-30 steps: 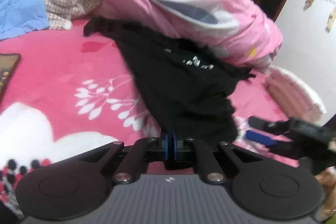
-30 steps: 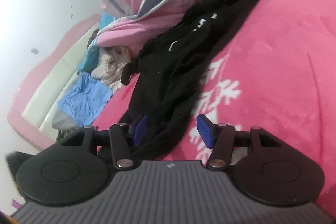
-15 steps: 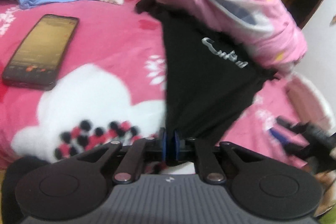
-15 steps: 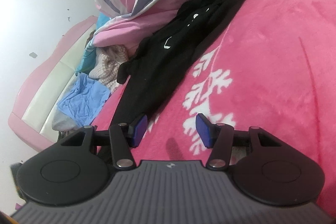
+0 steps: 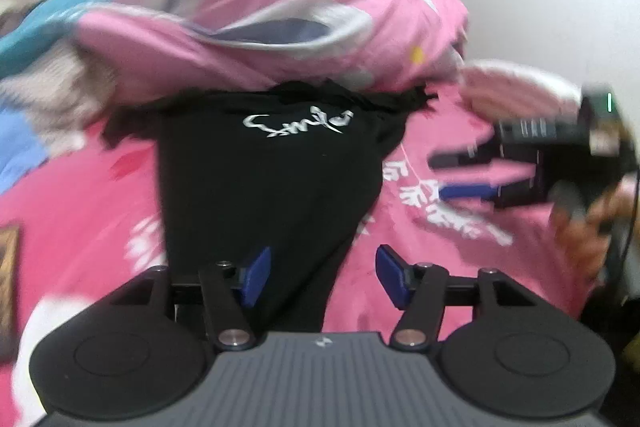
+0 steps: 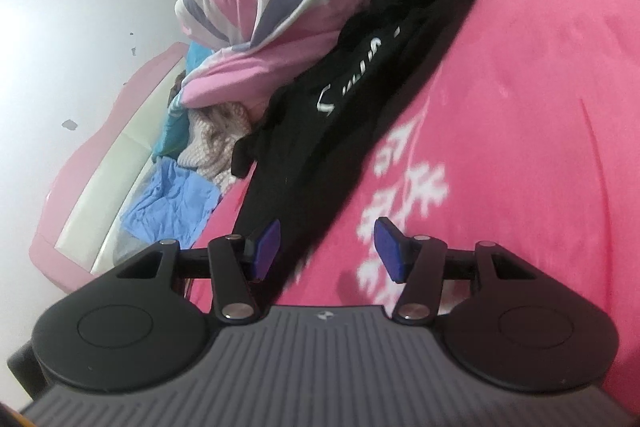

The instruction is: Fold clothes

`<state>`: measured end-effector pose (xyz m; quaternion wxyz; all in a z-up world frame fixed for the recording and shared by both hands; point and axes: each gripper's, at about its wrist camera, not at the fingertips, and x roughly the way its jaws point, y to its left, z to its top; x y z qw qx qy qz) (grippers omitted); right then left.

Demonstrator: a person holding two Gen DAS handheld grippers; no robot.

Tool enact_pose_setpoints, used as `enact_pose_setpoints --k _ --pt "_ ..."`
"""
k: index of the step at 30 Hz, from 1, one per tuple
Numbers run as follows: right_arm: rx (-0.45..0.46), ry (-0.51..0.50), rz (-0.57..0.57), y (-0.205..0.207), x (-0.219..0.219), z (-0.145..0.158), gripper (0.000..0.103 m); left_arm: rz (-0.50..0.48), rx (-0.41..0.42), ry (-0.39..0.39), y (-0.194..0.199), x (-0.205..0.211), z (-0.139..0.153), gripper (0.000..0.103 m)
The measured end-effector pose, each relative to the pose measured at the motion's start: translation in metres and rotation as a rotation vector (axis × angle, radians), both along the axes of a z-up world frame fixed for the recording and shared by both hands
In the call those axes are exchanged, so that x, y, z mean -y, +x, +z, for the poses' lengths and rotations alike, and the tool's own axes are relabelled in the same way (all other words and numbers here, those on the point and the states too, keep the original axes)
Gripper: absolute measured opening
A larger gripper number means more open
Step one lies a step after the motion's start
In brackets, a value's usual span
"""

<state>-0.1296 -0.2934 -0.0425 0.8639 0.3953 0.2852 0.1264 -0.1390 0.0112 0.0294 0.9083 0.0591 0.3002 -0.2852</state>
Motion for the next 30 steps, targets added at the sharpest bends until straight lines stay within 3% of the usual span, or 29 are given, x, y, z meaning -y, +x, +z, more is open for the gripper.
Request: enact_pose_setpoints --k 2,6,10,11,12,13,15,19,24,27,30 --pt "-0.010 -0.028 -0.008 0.014 0.003 0.006 0.052 -0.023 -0.002 0.043 0.013 0.016 -0.010 0.030" --pt "-0.052 -0.090 -0.037 0.051 0.009 0.013 0.052 -0.050 -0.074 0.040 0.036 0.026 -0.027 0.022" --pt "-0.114 -0.112 -0.056 0.093 0.018 0.005 0.048 -0.053 -0.075 -0.014 0.042 0.017 -0.031 0.007" --pt "-0.128 -0.116 -0.047 0.102 0.020 0.001 0.039 -0.033 -0.107 -0.072 0.049 0.008 -0.033 0.006" --pt "-0.134 -0.130 -0.038 0.108 0.020 0.000 0.018 -0.013 -0.139 -0.130 0.057 0.000 -0.036 0.006" --pt "-0.140 -0.145 -0.030 0.114 0.020 -0.002 0.008 0.006 -0.171 -0.188 0.064 -0.009 -0.038 0.006" --pt "-0.123 -0.129 -0.040 0.120 0.027 0.003 0.002 0.046 -0.234 -0.304 0.078 -0.025 -0.044 0.005" --pt "-0.051 -0.125 -0.039 0.138 0.031 0.031 0.001 0.126 -0.361 -0.537 0.107 -0.059 -0.054 0.005" --pt "-0.030 -0.163 0.008 0.192 0.014 0.048 0.001 0.227 -0.514 -0.820 0.142 -0.100 -0.067 0.005" --pt "-0.056 -0.143 0.021 0.223 0.006 0.040 0.003 0.262 -0.514 -0.805 0.145 -0.106 -0.074 0.005" --pt "-0.053 -0.078 0.026 0.217 0.008 0.038 0.006 0.272 -0.519 -0.790 0.147 -0.108 -0.078 0.006"
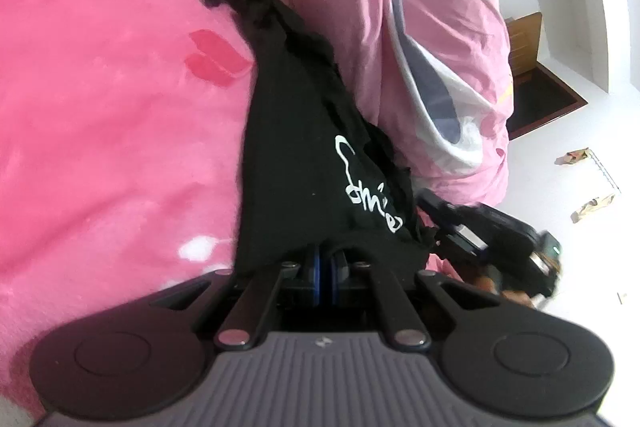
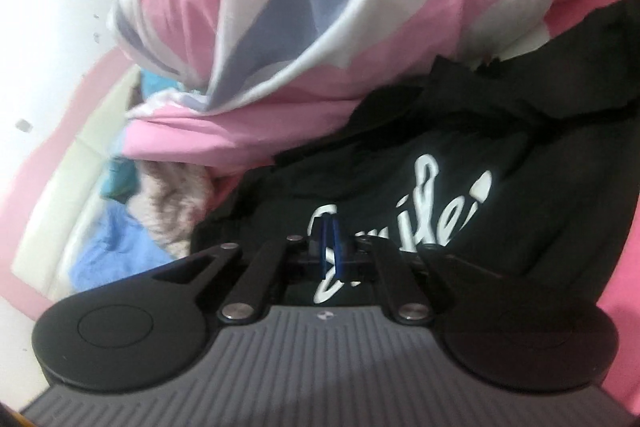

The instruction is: Fold clothes

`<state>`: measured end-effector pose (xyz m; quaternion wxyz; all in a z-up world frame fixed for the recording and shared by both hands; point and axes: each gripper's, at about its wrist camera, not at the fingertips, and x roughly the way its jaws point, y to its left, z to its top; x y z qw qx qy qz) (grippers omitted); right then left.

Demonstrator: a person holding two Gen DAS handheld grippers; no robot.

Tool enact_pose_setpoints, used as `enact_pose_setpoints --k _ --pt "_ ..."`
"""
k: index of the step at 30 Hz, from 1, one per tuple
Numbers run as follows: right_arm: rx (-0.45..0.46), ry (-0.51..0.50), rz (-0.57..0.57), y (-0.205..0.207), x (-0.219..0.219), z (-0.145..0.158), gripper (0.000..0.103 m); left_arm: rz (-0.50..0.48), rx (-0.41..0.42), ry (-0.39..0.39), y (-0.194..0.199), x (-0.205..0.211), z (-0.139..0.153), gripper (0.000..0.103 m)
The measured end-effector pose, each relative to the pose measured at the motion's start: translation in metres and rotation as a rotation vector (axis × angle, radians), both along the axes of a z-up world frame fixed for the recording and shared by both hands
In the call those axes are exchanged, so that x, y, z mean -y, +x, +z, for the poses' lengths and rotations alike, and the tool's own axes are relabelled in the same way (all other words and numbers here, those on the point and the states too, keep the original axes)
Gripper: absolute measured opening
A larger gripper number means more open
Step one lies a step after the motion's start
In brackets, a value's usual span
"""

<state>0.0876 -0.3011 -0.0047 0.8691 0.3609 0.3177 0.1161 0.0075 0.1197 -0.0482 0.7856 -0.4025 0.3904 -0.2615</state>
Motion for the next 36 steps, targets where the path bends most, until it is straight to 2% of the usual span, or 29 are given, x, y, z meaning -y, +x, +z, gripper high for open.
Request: enact_pose_setpoints --k 2,5,8,10,14,16,17,18,19,22,25,30,36 --pt "0.017 0.019 0.010 -0.024 0.003 0.004 0.009 0.004 0.004 0.003 0.000 0.001 0.000 0.006" --pt "0.015 -0.004 -0.019 -0.073 0.010 0.003 0.027 0.022 0.024 0.026 0.003 0.007 -0.002 0.006" --pt "-0.072 -0.042 -0.030 -0.106 0.006 -0.014 0.029 0.041 0.034 0.035 0.005 0.009 -0.004 0.006" --pt "-0.144 -0.038 -0.036 -0.109 0.003 -0.032 0.030 0.050 0.034 0.035 0.006 0.009 -0.004 0.006" --pt "-0.136 0.031 -0.061 -0.093 0.002 -0.043 0.033 0.067 0.037 0.039 0.008 0.008 -0.006 0.006" --pt "-0.133 0.031 -0.055 -0.084 -0.004 -0.046 0.033 0.074 0.041 0.040 0.009 0.007 -0.007 0.006" --pt "-0.130 0.015 -0.049 -0.081 -0.008 -0.047 0.024 0.077 0.042 0.038 0.009 0.007 -0.007 0.006" --pt "-0.127 0.017 -0.046 -0.084 -0.009 -0.045 0.004 0.078 0.042 0.035 0.009 0.007 -0.007 0.006" --pt "-0.125 0.019 -0.043 -0.088 -0.010 -0.042 0.002 0.078 0.042 0.032 0.009 0.006 -0.007 0.006" --pt "-0.087 0.010 -0.043 -0.101 -0.008 -0.025 0.001 0.079 0.044 0.036 0.009 0.006 -0.007 0.008" --pt "-0.031 0.010 -0.053 -0.125 0.006 0.006 0.001 0.076 0.053 0.058 0.008 0.008 -0.005 0.008" --pt "0.009 0.000 -0.116 -0.160 0.040 0.044 0.001 0.063 0.053 0.055 0.008 0.007 -0.004 0.009" --pt "-0.007 0.039 -0.239 -0.191 0.080 0.045 0.001 0.043 0.071 0.072 0.007 0.011 -0.001 0.015"
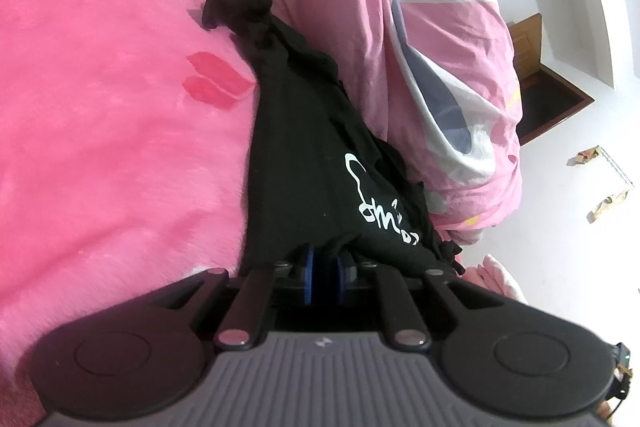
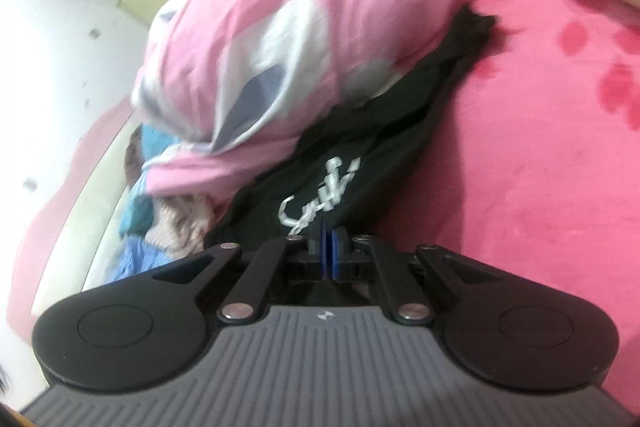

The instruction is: Fold clothes

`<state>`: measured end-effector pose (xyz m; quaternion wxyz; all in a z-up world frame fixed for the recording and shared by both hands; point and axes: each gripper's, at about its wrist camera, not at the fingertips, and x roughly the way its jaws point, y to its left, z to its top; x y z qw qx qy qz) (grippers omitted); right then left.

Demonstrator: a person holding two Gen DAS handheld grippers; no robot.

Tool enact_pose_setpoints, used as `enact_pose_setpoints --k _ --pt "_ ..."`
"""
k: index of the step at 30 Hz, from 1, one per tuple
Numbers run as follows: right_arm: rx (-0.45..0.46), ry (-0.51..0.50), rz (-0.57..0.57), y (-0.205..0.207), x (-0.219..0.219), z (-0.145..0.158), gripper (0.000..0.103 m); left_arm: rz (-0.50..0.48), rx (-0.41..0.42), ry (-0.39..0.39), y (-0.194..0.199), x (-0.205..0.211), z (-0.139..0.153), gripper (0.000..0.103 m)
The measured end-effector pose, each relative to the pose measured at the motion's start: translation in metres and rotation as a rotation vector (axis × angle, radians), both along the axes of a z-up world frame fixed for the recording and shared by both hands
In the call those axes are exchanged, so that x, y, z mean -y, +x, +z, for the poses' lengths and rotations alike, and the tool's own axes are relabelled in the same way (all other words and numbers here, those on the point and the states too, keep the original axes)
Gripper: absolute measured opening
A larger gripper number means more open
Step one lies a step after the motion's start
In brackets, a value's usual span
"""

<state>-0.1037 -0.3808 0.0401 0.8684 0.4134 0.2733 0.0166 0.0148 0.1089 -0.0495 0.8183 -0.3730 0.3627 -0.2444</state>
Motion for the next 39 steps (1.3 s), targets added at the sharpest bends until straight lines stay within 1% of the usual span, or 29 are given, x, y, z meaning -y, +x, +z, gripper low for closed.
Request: enact_pose_setpoints --k 2,4,6,7,9,10,11,12,13,15,17,18,19,22,23,24,25,26,28,30,31,32,33,35,37,39 --pt "-0.038 -0.015 -0.049 -0.003 0.011 -0.010 0.001 -0.008 0.007 0.006 0.000 0.001 0.001 0.020" --pt "-0.102 -0.054 -0.096 0.001 0.016 -0.022 0.001 -0.016 0.014 0.013 -0.001 0.003 0.002 0.022" --pt "-0.167 -0.083 -0.133 0.009 0.020 -0.038 0.005 -0.021 0.023 0.024 -0.002 0.004 0.003 0.023" --pt "-0.188 -0.093 -0.148 0.013 0.021 -0.046 0.006 -0.023 0.027 0.028 -0.002 0.005 0.003 0.024" --pt "-0.186 -0.074 -0.179 0.013 0.024 -0.057 0.014 -0.022 0.029 0.028 -0.002 0.005 0.003 0.024" --pt "-0.171 -0.056 -0.192 0.011 0.026 -0.061 0.017 -0.022 0.028 0.027 -0.002 0.004 0.002 0.024" --pt "-0.154 -0.036 -0.210 0.006 0.027 -0.063 0.025 -0.021 0.028 0.026 -0.002 0.004 0.002 0.024" --pt "-0.132 -0.032 -0.229 -0.001 0.028 -0.062 0.029 -0.023 0.029 0.027 -0.001 0.003 0.002 0.024" --pt "-0.111 -0.029 -0.249 -0.008 0.028 -0.060 0.029 -0.024 0.030 0.028 -0.001 0.003 0.002 0.024" --pt "-0.079 -0.079 -0.313 -0.026 0.030 -0.052 0.030 -0.024 0.033 0.033 -0.001 0.003 0.002 0.024" --pt "-0.061 -0.161 -0.333 -0.041 0.027 -0.042 0.031 -0.024 0.035 0.035 -0.001 0.003 0.002 0.024" --pt "-0.063 -0.192 -0.320 -0.042 0.023 -0.039 0.031 -0.023 0.035 0.035 -0.001 0.003 0.002 0.024" --pt "-0.068 -0.226 -0.284 -0.044 0.016 -0.037 0.031 -0.023 0.036 0.035 -0.001 0.003 0.002 0.024" --pt "-0.097 -0.321 -0.108 -0.039 -0.018 -0.042 0.035 -0.023 0.043 0.031 -0.002 0.003 0.002 0.026" --pt "-0.109 -0.353 -0.044 -0.037 -0.032 -0.044 0.036 -0.020 0.052 0.029 -0.004 0.002 0.004 0.031" --pt "-0.115 -0.385 -0.006 -0.035 -0.042 -0.047 0.037 -0.018 0.064 0.027 -0.007 0.000 0.005 0.035" --pt "-0.115 -0.419 0.035 -0.033 -0.056 -0.050 0.037 -0.014 0.087 0.027 -0.012 -0.002 0.008 0.046" --pt "-0.102 -0.453 0.076 -0.031 -0.068 -0.051 0.037 -0.006 0.108 0.039 -0.019 -0.004 0.013 0.054" --pt "-0.075 -0.518 0.159 -0.028 -0.091 -0.052 0.037 0.029 0.155 0.075 -0.035 -0.011 0.025 0.057" --pt "-0.046 -0.598 0.246 -0.026 -0.114 -0.052 0.037 0.041 0.201 0.096 -0.050 -0.017 0.037 0.060" --pt "-0.032 -0.650 0.282 -0.024 -0.124 -0.052 0.037 0.038 0.220 0.120 -0.058 -0.016 0.045 0.060" --pt "-0.017 -0.702 0.318 -0.022 -0.135 -0.052 0.037 0.021 0.249 0.165 -0.067 -0.012 0.052 0.060" --pt "-0.006 -0.722 0.335 -0.021 -0.141 -0.053 0.037 0.000 0.277 0.213 -0.076 -0.008 0.059 0.060" --pt "0.017 -0.757 0.366 -0.018 -0.153 -0.054 0.037 -0.082 0.335 0.338 -0.096 0.013 0.070 0.060" --pt "0.041 -0.792 0.397 -0.015 -0.164 -0.055 0.037 -0.194 0.373 0.438 -0.113 0.040 0.073 0.060" --pt "0.053 -0.804 0.394 -0.018 -0.167 -0.057 0.036 -0.257 0.421 0.531 -0.126 0.063 0.071 0.060"
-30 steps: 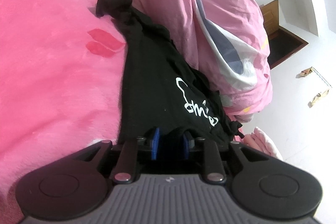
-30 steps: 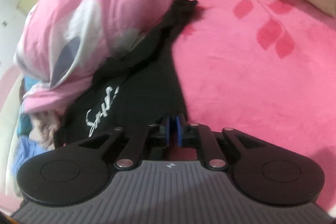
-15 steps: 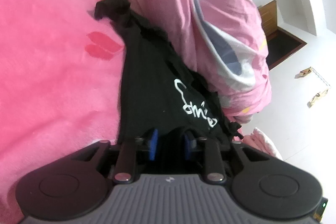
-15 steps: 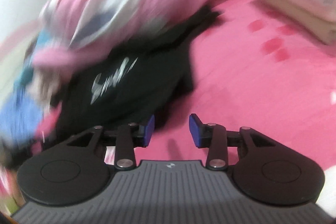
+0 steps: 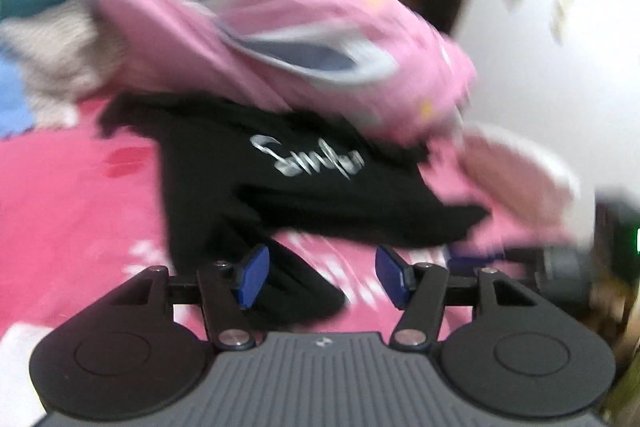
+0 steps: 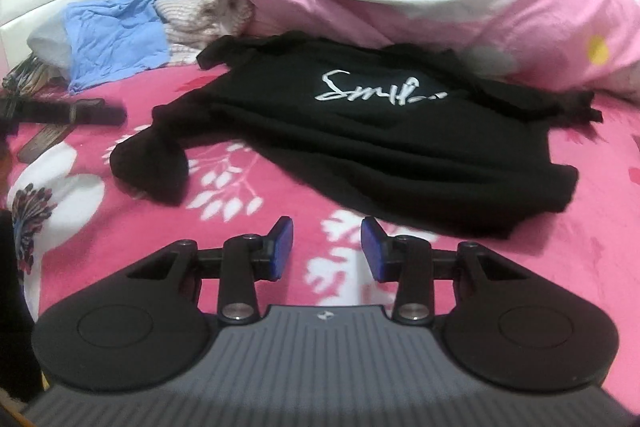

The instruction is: Fold clothes

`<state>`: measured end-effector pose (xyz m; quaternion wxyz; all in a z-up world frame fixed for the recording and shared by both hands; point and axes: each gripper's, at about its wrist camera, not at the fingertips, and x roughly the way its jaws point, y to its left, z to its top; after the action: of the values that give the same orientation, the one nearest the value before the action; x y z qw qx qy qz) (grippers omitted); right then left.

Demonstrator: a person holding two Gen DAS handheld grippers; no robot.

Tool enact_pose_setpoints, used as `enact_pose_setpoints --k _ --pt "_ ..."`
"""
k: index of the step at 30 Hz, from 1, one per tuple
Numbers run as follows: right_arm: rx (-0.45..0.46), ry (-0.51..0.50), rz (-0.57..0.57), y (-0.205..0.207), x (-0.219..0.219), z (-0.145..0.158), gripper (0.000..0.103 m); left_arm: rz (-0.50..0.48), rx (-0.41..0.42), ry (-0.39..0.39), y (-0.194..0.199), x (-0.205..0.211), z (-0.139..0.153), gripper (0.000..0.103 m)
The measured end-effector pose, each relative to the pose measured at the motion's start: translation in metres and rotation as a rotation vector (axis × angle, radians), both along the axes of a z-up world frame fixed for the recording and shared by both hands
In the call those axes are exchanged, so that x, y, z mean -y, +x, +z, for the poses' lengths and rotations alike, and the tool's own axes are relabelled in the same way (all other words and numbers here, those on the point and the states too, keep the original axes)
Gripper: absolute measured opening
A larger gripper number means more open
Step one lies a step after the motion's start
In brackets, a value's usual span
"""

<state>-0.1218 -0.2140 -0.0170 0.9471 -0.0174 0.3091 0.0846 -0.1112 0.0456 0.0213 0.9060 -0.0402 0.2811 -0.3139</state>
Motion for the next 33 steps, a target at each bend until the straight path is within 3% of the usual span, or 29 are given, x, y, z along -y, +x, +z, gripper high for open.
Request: enact_pose_setpoints --k 3,6,7,8,9,11,13,16,20,26,28,31,33 --pt "0.022 -0.014 0.001 -0.005 -0.003 -0.003 0.036 -0.049 0.075 0.127 -0.010 0.028 -0.006 0.060" --pt "0.032 0.000 -0.027 -0.009 0.002 -0.008 0.036 -0.020 0.065 0.253 -0.001 0.048 -0.022 0.058" --pt "0.034 0.022 -0.044 -0.011 0.007 -0.011 0.036 0.000 0.052 0.286 0.004 0.052 -0.027 0.050" --pt "0.037 0.044 -0.062 -0.012 0.013 -0.014 0.035 0.022 0.035 0.285 0.007 0.049 -0.030 0.035" --pt "0.046 0.082 -0.074 -0.015 0.020 -0.017 0.035 0.044 0.017 0.284 0.010 0.047 -0.034 0.030" --pt "0.059 0.146 -0.092 -0.017 0.030 -0.021 0.035 0.085 -0.025 0.248 0.015 0.038 -0.034 0.007" --pt "0.065 0.194 -0.105 -0.018 0.038 -0.023 0.035 0.122 -0.067 0.169 0.015 0.018 -0.025 0.007" --pt "0.070 0.262 -0.118 -0.019 0.048 -0.026 0.034 0.143 -0.064 0.036 -0.001 -0.019 -0.003 0.007" --pt "0.062 0.335 -0.125 -0.019 0.056 -0.027 0.034 0.188 -0.062 -0.067 -0.030 -0.071 0.018 0.007" --pt "0.025 0.470 -0.181 -0.022 0.073 -0.026 0.032 0.292 -0.122 -0.088 -0.046 -0.106 0.007 0.006" --pt "0.015 0.462 -0.211 -0.027 0.077 -0.020 0.032 0.305 -0.144 -0.114 -0.042 -0.109 0.000 0.006" --pt "0.028 0.327 -0.241 -0.031 0.081 -0.004 0.034 0.307 -0.110 -0.123 -0.039 -0.104 0.003 0.007" --pt "0.017 0.341 -0.247 -0.020 0.088 -0.007 0.037 0.300 -0.091 -0.137 -0.035 -0.104 0.006 0.007"
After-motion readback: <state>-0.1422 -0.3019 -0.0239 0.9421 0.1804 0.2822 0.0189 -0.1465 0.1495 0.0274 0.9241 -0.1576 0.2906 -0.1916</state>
